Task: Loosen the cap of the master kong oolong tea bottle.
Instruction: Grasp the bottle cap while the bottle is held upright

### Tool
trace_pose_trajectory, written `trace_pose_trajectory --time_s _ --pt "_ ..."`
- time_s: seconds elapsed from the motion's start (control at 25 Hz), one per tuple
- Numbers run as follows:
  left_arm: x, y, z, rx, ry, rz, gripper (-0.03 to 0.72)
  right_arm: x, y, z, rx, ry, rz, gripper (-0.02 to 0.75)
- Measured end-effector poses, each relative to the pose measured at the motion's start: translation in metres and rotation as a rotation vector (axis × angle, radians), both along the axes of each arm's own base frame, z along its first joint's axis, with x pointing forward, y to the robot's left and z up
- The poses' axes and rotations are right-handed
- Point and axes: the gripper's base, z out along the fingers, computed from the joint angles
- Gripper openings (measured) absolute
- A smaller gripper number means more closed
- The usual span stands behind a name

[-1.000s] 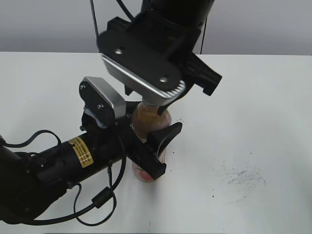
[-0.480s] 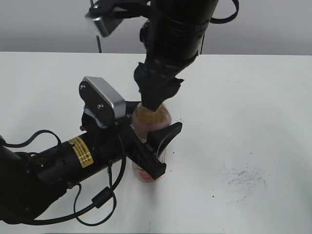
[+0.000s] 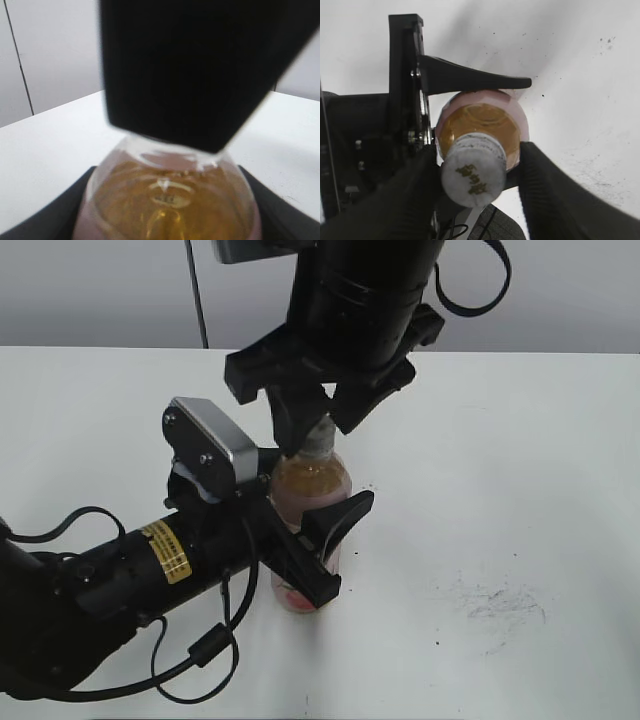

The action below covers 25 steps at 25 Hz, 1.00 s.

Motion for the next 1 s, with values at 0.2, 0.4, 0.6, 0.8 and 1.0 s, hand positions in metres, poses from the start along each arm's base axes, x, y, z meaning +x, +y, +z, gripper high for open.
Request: trace_pose_trajectory --time_s 0.2,0.4,0.6,0.8,1.0 --pt "0.0001 0.0001 0.0 0.0 0.0 0.001 0.447 -0.0002 0.0002 0.0 -0.013 -0.03 0.117 0.272" --pt "0.0001 0.0001 0.0 0.0 0.0 0.001 0.447 -0.0003 0.0003 0.0 -0.047 -0.103 0.389 0.272" --pt "0.0 0.0 0.0 0.001 -0.001 -0.001 0.447 -0.0004 0.0004 0.0001 -0.098 -0.212 0.788 0.272" --pt "-0.0003 0.0 0.0 0.002 -0.003 -0.003 0.447 -0.0009 0.0006 0.0001 -0.164 -0.359 1.335 0.272" --pt "-0.0006 -0.0002 0.0 0.003 -0.005 -0.004 0.447 -0.0016 0.0012 0.0001 -0.216 -0.497 1.824 0.272"
